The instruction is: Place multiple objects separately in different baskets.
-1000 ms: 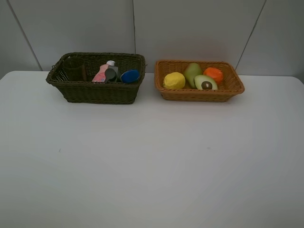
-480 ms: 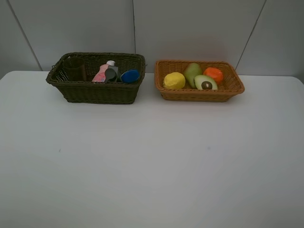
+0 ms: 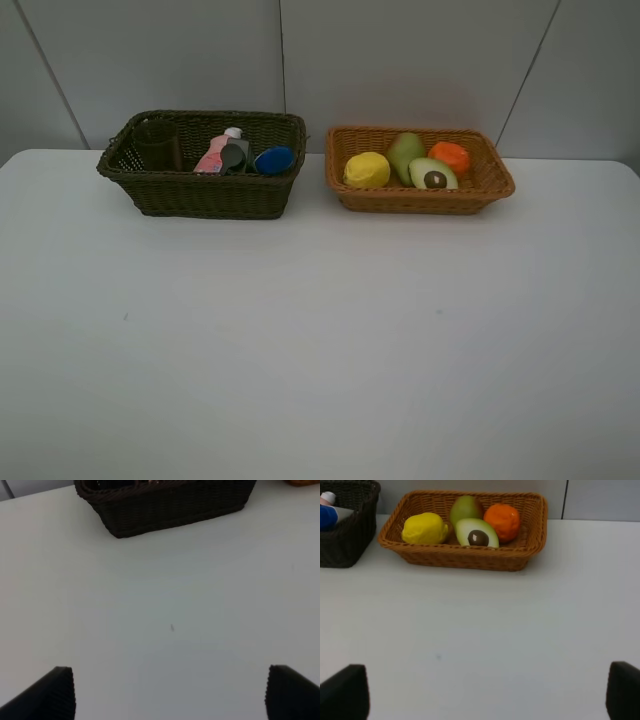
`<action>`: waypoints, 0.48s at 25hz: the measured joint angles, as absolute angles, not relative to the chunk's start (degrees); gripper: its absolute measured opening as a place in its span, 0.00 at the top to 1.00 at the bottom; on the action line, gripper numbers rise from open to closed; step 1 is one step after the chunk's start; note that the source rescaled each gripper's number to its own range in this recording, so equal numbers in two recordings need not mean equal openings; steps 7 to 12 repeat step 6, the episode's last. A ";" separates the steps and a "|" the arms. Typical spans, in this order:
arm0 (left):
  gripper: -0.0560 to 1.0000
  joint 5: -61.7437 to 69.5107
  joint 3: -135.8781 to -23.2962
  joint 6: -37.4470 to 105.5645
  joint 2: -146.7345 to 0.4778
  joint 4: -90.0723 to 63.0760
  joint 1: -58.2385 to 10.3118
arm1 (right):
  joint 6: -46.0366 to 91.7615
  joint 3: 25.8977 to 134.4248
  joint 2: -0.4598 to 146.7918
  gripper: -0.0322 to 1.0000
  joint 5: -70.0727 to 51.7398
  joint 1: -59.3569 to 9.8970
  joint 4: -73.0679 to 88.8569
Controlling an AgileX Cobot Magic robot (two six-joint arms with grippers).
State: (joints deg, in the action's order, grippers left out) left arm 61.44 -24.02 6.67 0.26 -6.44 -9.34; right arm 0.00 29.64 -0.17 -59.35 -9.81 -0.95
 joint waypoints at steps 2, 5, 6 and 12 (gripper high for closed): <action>0.00 61.44 -24.02 6.67 0.26 -6.44 -9.34 | 0.00 29.64 -0.17 0.00 -59.35 -9.81 -0.95; 0.00 61.44 -24.02 6.67 0.26 -6.44 -9.34 | 0.00 29.64 -0.17 0.00 -59.35 -9.81 -0.95; 0.00 61.44 -24.02 6.67 0.26 -6.44 -9.34 | 0.00 29.64 -0.17 0.00 -59.35 -9.81 -0.95; 0.00 61.44 -24.02 6.67 0.26 -6.44 -9.34 | 0.00 29.64 -0.17 0.00 -59.35 -9.81 -0.95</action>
